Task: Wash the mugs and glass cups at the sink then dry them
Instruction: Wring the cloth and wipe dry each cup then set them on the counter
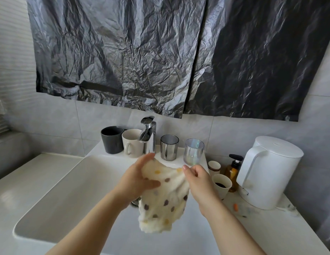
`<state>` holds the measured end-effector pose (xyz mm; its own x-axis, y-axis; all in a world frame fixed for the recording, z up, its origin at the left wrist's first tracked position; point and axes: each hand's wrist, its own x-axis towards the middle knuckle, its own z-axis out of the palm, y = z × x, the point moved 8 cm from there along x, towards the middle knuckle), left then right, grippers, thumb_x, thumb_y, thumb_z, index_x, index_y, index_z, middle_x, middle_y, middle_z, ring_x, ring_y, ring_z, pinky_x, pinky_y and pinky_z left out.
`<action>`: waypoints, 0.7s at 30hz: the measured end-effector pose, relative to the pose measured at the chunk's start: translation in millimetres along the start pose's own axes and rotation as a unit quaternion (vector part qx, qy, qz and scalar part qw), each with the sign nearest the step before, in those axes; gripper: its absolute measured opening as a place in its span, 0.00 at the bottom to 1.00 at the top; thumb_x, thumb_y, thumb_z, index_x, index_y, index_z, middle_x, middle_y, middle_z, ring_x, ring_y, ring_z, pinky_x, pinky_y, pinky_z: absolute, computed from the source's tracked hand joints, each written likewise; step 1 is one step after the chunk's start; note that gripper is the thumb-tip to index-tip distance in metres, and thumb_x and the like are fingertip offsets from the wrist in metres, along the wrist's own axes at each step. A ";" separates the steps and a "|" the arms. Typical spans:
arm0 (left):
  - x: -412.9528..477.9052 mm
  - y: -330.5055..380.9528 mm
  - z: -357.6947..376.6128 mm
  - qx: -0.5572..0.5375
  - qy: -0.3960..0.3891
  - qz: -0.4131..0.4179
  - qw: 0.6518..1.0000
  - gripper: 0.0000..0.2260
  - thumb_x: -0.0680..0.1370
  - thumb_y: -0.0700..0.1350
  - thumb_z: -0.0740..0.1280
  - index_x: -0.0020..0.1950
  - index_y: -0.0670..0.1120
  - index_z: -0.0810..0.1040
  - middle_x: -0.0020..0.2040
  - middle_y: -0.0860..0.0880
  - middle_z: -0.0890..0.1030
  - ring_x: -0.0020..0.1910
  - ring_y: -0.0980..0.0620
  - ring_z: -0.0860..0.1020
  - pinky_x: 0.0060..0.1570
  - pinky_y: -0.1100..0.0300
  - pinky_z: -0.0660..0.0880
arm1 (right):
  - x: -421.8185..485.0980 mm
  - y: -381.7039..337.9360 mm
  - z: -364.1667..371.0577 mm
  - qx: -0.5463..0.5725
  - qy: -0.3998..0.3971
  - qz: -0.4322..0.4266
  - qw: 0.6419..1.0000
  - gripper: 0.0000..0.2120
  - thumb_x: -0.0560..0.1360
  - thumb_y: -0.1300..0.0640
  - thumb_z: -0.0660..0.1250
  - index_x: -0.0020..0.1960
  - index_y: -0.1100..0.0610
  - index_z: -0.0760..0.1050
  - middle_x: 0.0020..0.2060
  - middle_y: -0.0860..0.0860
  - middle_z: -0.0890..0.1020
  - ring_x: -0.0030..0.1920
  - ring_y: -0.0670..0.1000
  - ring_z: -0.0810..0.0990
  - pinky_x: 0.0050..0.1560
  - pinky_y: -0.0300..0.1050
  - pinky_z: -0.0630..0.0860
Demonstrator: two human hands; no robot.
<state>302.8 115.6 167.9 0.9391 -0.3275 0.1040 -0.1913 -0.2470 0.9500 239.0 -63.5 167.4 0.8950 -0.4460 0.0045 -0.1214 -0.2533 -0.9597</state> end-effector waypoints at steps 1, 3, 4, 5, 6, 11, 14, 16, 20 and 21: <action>2.3 0.8 -4.0 0.020 0.019 0.011 1.000 0.30 0.68 0.33 0.75 0.60 0.61 0.72 0.57 0.49 0.78 0.55 0.47 0.78 0.55 0.52 0.78 | 0.3 1.0 0.1 -0.001 0.001 -0.006 1.000 0.17 0.77 0.51 0.63 0.36 0.55 0.61 0.29 0.47 0.63 0.31 0.47 0.62 0.29 0.38 0.60; 5.3 2.6 -12.3 0.034 0.056 0.013 0.998 0.21 0.70 0.36 0.74 0.53 0.59 0.76 0.51 0.49 0.80 0.50 0.46 0.78 0.53 0.51 0.77 | -0.8 3.7 -0.8 -0.015 0.010 -0.016 1.000 0.15 0.75 0.49 0.66 0.38 0.55 0.64 0.31 0.47 0.67 0.31 0.46 0.65 0.28 0.36 0.62; 6.9 2.6 -15.4 0.047 0.067 0.011 0.997 0.16 0.71 0.37 0.73 0.48 0.58 0.77 0.46 0.49 0.80 0.46 0.46 0.78 0.49 0.53 0.77 | -2.0 4.8 -0.3 -0.018 0.008 -0.017 1.000 0.13 0.74 0.48 0.68 0.40 0.54 0.67 0.33 0.48 0.68 0.31 0.46 0.66 0.27 0.37 0.63; 8.5 3.0 -18.6 0.070 0.076 0.010 0.995 0.13 0.72 0.38 0.72 0.44 0.58 0.77 0.42 0.49 0.79 0.42 0.47 0.77 0.45 0.56 0.75 | -2.9 5.7 1.2 -0.018 -0.004 -0.016 1.000 0.11 0.73 0.47 0.69 0.42 0.51 0.70 0.33 0.48 0.69 0.32 0.47 0.68 0.26 0.37 0.64; 9.9 2.3 -22.1 0.095 0.085 0.005 0.992 0.12 0.73 0.39 0.72 0.41 0.57 0.77 0.39 0.50 0.78 0.41 0.47 0.76 0.42 0.57 0.72 | -4.0 5.7 2.8 -0.024 -0.024 -0.018 0.999 0.09 0.72 0.46 0.70 0.44 0.49 0.71 0.34 0.49 0.69 0.32 0.47 0.69 0.26 0.37 0.65; 13.7 -9.3 -32.8 0.105 0.075 -0.056 0.990 0.03 0.74 0.43 0.72 0.44 0.49 0.79 0.41 0.46 0.78 0.39 0.46 0.74 0.34 0.60 0.70 | -4.0 8.1 5.6 -0.188 -0.077 -0.058 0.977 0.16 0.66 0.40 0.73 0.48 0.46 0.76 0.32 0.44 0.68 0.33 0.44 0.69 0.30 0.37 0.66; 12.0 -13.7 -35.4 0.079 0.079 -0.086 0.990 0.05 0.73 0.45 0.73 0.43 0.48 0.78 0.40 0.45 0.78 0.34 0.48 0.74 0.28 0.62 0.69 | -1.2 5.9 1.2 -0.307 -0.020 -0.106 0.946 0.12 0.68 0.39 0.70 0.45 0.46 0.75 0.36 0.43 0.70 0.40 0.46 0.73 0.36 0.41 0.66; 8.1 -14.4 -36.8 0.060 0.086 -0.105 0.989 0.06 0.72 0.44 0.74 0.43 0.48 0.78 0.40 0.44 0.78 0.33 0.49 0.75 0.30 0.62 0.71 | 1.5 7.8 2.0 -0.304 -0.021 -0.119 0.945 0.10 0.72 0.45 0.68 0.38 0.49 0.71 0.36 0.45 0.70 0.38 0.47 0.72 0.38 0.41 0.67; -2.3 -21.6 -24.4 -0.022 -0.025 -0.145 0.989 0.15 0.70 0.36 0.75 0.53 0.48 0.79 0.46 0.44 0.77 0.40 0.47 0.77 0.36 0.59 0.76 | 5.3 19.7 0.2 -0.158 -0.041 -0.074 0.984 0.12 0.75 0.54 0.67 0.36 0.53 0.66 0.30 0.46 0.69 0.29 0.46 0.65 0.31 0.41 0.64; -5.6 -23.6 -19.7 0.014 -0.070 -0.141 0.987 0.18 0.68 0.35 0.76 0.53 0.51 0.79 0.48 0.44 0.77 0.43 0.47 0.77 0.36 0.59 0.76 | 5.5 19.7 0.0 -0.157 -0.040 -0.080 0.984 0.12 0.75 0.53 0.66 0.36 0.52 0.66 0.30 0.46 0.70 0.29 0.46 0.65 0.31 0.41 0.65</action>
<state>307.7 141.2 150.8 0.9075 -0.3653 -0.2071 0.0622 -0.3708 0.9266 241.5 -70.9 148.4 0.9427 -0.3136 0.1135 -0.0922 -0.5720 -0.8150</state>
